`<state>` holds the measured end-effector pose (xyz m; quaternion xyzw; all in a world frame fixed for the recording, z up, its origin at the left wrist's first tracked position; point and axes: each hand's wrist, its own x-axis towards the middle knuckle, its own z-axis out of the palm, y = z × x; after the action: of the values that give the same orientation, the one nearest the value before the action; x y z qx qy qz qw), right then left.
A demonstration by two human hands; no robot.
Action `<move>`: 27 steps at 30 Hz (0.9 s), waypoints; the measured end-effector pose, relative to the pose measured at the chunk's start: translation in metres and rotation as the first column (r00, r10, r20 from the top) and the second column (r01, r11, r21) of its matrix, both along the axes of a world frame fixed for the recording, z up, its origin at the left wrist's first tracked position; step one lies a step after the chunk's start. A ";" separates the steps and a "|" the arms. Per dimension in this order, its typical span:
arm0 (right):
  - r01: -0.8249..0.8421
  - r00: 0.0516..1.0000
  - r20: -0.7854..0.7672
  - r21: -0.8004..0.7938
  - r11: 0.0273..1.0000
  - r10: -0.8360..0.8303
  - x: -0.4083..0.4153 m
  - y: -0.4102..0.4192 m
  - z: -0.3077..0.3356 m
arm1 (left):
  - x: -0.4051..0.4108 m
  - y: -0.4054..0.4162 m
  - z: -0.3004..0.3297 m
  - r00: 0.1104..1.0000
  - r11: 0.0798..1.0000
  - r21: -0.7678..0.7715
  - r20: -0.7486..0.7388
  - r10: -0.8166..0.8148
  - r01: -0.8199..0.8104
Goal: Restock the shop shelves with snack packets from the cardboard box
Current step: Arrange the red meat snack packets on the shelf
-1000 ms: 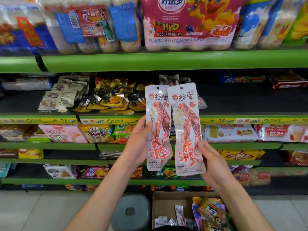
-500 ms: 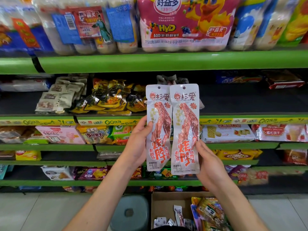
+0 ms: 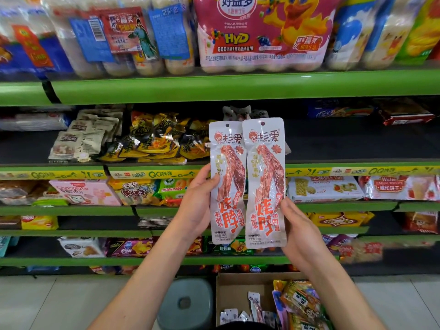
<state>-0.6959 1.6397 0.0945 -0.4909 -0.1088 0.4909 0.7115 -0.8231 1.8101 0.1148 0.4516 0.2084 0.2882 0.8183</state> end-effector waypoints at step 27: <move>-0.017 0.996 0.083 0.083 0.996 0.010 -0.012 0.015 0.016 | 0.002 -0.025 0.009 0.984 0.991 0.076 -0.151 -0.098 0.110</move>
<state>-0.7076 1.6543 0.1110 -0.4797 -0.1619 0.4699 0.7231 -0.8208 1.7846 0.1235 0.5157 0.2319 0.2195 0.7951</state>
